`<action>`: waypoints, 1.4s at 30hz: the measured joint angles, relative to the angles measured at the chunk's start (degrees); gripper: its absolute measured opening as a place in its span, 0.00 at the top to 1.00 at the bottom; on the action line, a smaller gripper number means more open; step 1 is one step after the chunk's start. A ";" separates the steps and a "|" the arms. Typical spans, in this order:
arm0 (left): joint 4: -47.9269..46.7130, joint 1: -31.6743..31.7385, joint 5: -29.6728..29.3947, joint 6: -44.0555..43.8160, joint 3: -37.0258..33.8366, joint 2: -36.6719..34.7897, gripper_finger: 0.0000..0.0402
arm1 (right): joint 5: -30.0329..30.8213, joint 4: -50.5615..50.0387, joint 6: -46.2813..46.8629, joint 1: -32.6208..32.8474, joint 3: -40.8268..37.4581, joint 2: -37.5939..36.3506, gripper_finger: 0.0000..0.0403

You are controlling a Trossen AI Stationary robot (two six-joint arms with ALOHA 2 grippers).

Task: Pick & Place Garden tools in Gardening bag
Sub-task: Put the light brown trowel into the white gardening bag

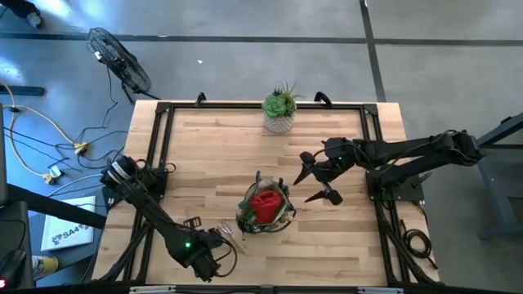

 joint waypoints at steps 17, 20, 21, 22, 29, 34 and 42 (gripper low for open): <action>-0.96 0.00 -1.88 14.83 -0.02 6.31 0.66 | -0.57 1.49 0.96 3.36 -0.02 1.17 0.25; -0.83 -0.02 -1.86 14.83 -0.02 7.43 0.66 | -0.55 1.77 0.96 3.37 -0.01 1.17 0.25; -0.71 -0.02 -1.88 14.89 0.09 7.69 0.66 | -0.49 1.74 0.96 3.37 -0.01 1.17 0.25; -0.85 0.00 -2.07 14.85 0.17 7.95 0.66 | -0.23 1.75 0.96 3.37 -0.01 1.16 0.25; -0.76 -0.04 -2.88 13.69 0.26 8.74 0.78 | 0.43 1.91 1.00 3.37 0.00 1.16 0.25; -0.47 0.02 -2.11 10.60 0.19 8.76 0.84 | 0.48 1.91 1.40 3.37 0.00 1.16 0.25; -4.03 0.27 -6.31 1.02 3.32 8.72 0.84 | 0.30 2.78 1.19 4.90 0.00 0.52 0.25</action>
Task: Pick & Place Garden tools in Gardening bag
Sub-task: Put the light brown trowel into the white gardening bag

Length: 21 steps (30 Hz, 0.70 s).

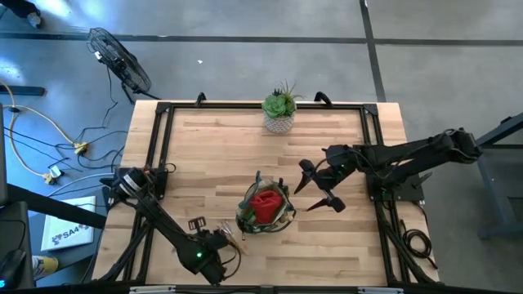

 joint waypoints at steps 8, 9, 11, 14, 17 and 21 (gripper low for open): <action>-17.78 -0.95 -3.61 -7.78 19.11 -0.11 0.84 | 0.65 -2.29 -0.26 2.79 0.00 -3.62 0.25; -18.95 -1.31 -6.14 -7.91 22.09 -0.14 0.84 | 1.22 -3.16 -0.26 2.98 0.00 -4.29 0.25; -17.74 -2.05 -14.32 -7.61 28.06 -0.22 0.84 | 2.65 -4.41 -0.29 3.21 0.00 -5.33 0.25; -10.87 -3.43 -32.65 -0.83 34.82 -0.30 0.84 | 4.06 -6.43 -0.46 3.60 0.00 -6.63 0.25; 1.51 -3.73 -45.50 14.14 36.73 -0.54 0.84 | 4.87 -6.75 -0.48 4.16 -0.01 -6.95 0.25; 10.83 -2.93 -54.00 27.60 36.65 0.27 0.84 | 4.78 -6.94 -0.87 5.30 0.00 -6.98 0.25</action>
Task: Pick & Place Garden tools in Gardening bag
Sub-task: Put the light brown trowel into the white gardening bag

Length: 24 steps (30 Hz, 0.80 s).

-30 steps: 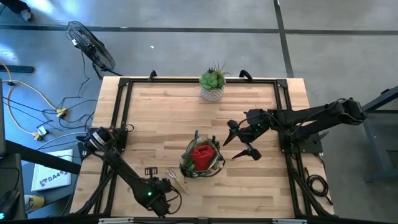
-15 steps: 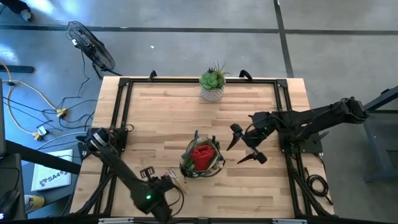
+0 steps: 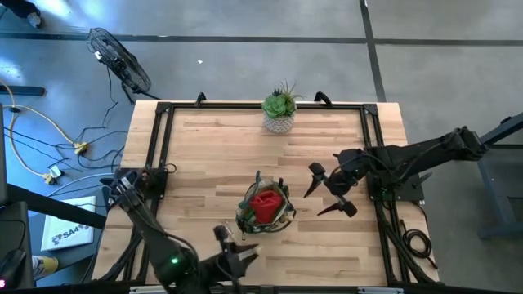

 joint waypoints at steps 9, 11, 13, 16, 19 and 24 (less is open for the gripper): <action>3.94 6.84 -3.59 1.29 -0.59 6.26 0.84 | -0.03 -0.39 -0.54 3.41 0.00 0.01 0.25; 5.42 7.85 -3.55 1.21 -1.16 6.72 0.84 | -0.03 -0.43 -0.54 4.12 0.00 0.01 0.25; 8.89 8.40 -3.87 1.21 -1.78 6.66 0.84 | -0.03 -0.73 -0.54 4.86 0.00 0.01 0.25; 13.02 8.27 -6.81 1.20 -2.42 6.50 0.84 | -0.03 -0.97 -0.69 5.80 0.00 0.01 0.25; 14.45 7.84 -9.97 -0.20 -2.44 6.53 0.84 | -0.03 -1.42 -0.91 6.52 0.00 0.01 0.25; 14.92 8.17 -11.30 -5.95 -2.42 6.90 0.84 | -0.03 -2.66 -0.94 7.39 -0.01 0.01 0.25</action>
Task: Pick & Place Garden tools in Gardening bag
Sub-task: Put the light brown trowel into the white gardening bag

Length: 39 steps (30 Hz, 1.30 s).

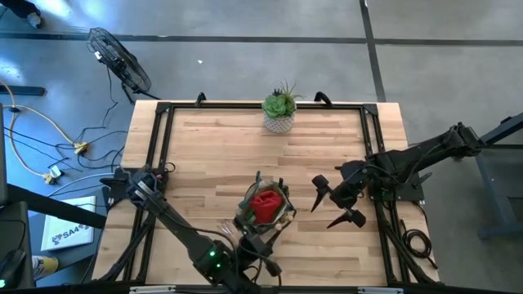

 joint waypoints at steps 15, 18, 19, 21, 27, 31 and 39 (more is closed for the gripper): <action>0.48 -1.80 -5.54 -7.92 0.00 2.10 0.84 | -0.15 -2.65 -1.16 0.04 0.01 0.00 0.25; -1.28 -1.95 -6.24 -7.97 0.00 2.10 0.84 | -0.16 -3.07 -1.28 0.04 0.00 0.00 0.25; -2.12 -2.19 -6.20 -8.13 0.00 2.10 0.84 | -0.17 -3.00 -1.28 0.04 -0.01 0.00 0.25; -4.19 -2.19 -6.16 -9.26 0.00 2.10 0.84 | -0.19 -3.01 -1.23 0.04 0.00 0.00 0.25; -15.20 -2.63 -5.74 -20.35 0.00 2.11 0.84 | -0.06 -2.94 -0.54 0.04 0.01 0.00 0.25; -23.32 -2.58 -3.98 -28.53 -0.02 3.01 0.84 | -0.04 -2.90 0.14 0.04 0.01 0.00 0.25; -34.74 -3.08 -1.02 -37.62 0.03 2.87 0.84 | 0.02 -2.88 0.64 0.04 -0.01 0.00 0.25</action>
